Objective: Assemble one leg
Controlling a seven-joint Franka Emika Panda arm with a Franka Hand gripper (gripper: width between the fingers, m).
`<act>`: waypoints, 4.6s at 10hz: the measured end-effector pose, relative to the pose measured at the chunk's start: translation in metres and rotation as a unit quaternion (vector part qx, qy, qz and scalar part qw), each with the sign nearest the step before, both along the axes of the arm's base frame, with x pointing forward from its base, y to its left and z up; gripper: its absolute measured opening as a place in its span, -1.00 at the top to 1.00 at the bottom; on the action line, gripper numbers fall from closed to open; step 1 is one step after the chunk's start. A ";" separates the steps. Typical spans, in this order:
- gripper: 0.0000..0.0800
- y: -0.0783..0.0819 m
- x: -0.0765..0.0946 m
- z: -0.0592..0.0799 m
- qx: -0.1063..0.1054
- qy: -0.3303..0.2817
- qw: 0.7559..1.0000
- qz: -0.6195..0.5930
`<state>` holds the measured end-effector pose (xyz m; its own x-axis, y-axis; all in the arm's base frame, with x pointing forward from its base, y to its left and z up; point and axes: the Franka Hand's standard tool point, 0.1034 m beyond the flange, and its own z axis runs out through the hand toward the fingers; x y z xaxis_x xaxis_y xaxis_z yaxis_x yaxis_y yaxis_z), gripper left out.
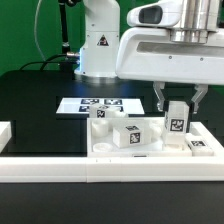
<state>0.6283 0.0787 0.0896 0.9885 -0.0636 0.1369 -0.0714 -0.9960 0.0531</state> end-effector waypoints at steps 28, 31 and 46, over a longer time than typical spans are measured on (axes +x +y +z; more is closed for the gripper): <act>-0.62 0.006 -0.001 -0.003 0.031 -0.015 0.996 -0.078; -0.62 0.006 0.001 -0.001 0.009 -0.011 0.999 0.042; 0.29 0.010 -0.001 -0.004 0.091 -0.033 0.899 -0.427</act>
Offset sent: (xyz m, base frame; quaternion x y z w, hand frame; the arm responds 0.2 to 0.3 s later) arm -0.0148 -0.0011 -0.0025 -0.0101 0.0015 0.2190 0.9757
